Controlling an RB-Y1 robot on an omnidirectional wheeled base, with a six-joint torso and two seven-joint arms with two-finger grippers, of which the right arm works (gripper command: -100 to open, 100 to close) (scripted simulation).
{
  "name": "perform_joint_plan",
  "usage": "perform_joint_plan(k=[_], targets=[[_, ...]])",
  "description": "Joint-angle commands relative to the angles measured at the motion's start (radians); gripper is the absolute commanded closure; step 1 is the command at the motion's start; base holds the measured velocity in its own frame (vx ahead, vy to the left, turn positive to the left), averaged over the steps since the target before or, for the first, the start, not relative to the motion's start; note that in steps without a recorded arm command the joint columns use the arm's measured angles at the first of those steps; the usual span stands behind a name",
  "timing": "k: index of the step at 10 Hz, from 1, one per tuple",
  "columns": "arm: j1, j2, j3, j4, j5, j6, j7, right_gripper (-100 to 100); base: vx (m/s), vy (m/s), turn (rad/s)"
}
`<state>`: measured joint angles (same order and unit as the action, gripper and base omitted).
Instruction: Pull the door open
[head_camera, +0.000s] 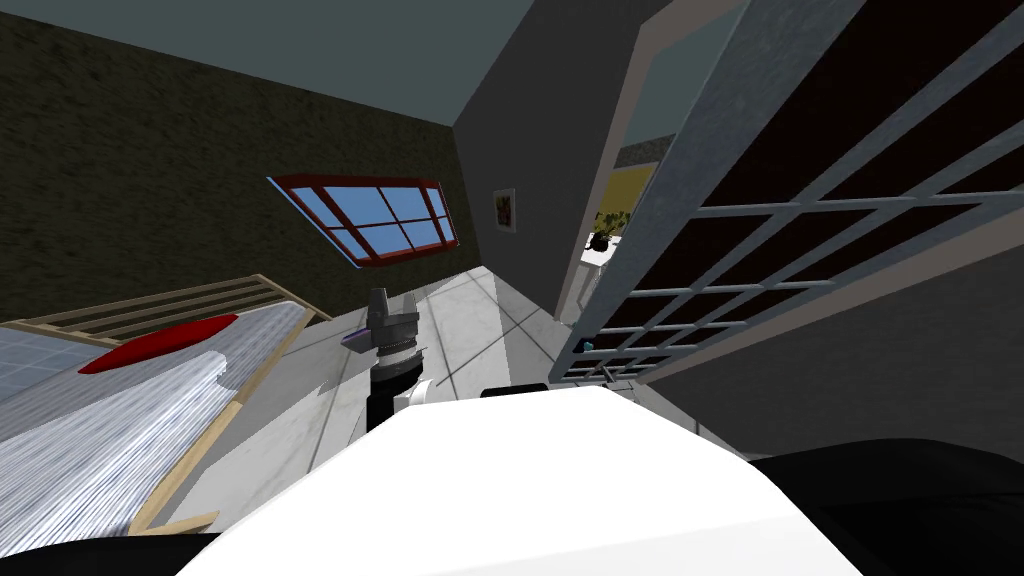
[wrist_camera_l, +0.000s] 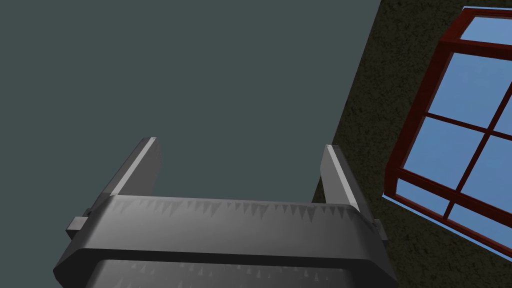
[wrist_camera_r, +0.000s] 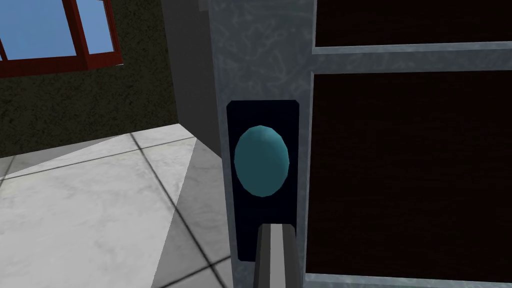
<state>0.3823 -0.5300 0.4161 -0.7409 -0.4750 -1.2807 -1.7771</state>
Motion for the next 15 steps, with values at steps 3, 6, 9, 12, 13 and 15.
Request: perform_joint_plan(k=[3,6,9,12,13,15], targets=[[0.000,0.005,-0.010,-0.009,-0.008,0.011,0.007,-100,-0.058,0.066,-0.025],[-0.025,0.016,-0.023,-0.009,-0.015,0.036,0.014,-100,0.254,-0.035,0.062],[-0.017,0.012,-0.020,-0.012,-0.014,0.030,0.013,100,0.026,-0.003,0.006],[-0.017,0.012,-0.020,-0.012,-0.014,0.030,0.013,100,-0.028,0.003,-0.003],[-0.017,0.012,-0.020,-0.012,-0.014,0.030,0.013,100,-0.006,0.000,-0.001],[-0.020,0.009,-0.011,0.001,-0.007,0.027,0.005,100,-0.128,-0.036,0.114]])
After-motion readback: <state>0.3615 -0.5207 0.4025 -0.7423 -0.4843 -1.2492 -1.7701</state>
